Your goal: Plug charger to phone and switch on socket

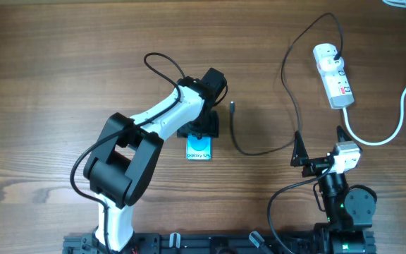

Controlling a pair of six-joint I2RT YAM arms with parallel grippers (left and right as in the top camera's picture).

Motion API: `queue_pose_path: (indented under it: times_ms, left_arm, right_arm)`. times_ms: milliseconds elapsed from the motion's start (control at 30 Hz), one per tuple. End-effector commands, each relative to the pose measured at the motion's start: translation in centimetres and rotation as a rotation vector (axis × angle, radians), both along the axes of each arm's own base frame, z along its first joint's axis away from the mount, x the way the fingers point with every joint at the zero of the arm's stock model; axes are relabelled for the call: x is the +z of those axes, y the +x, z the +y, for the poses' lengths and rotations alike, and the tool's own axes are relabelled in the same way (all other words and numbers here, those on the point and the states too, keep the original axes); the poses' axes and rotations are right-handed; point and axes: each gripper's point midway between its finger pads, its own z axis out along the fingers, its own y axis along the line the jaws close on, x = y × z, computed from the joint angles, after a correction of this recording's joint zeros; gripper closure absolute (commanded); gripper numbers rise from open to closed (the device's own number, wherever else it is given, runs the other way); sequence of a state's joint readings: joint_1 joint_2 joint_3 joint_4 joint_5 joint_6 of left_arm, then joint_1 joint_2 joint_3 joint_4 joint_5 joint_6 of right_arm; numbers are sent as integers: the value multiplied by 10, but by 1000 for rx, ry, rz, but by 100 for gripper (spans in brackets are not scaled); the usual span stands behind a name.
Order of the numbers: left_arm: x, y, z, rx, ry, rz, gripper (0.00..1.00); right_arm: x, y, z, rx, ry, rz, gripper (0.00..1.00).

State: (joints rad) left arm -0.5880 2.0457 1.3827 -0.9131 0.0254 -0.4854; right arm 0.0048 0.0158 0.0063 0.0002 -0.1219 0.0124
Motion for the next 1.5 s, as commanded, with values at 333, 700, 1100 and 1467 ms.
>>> queue_pose_path:
  times_ms: [333,700,1100,1467]
  left_arm:
    - [32,10,-12,31,-71,-62,32]
    - [32,11,-11,32,-73,-66,32]
    - [-4,8,0,25,-28,-121,28]
    - [-4,9,-9,11,-36,-143,5]
  right_arm:
    - [1,0,-4,-21,-12,-7,0]
    - [1,0,-4,-21,-12,-7,0]
    - [1,0,-4,-21,-12,-7,1]
    - [1,0,-4,-21,-11,-7,0]
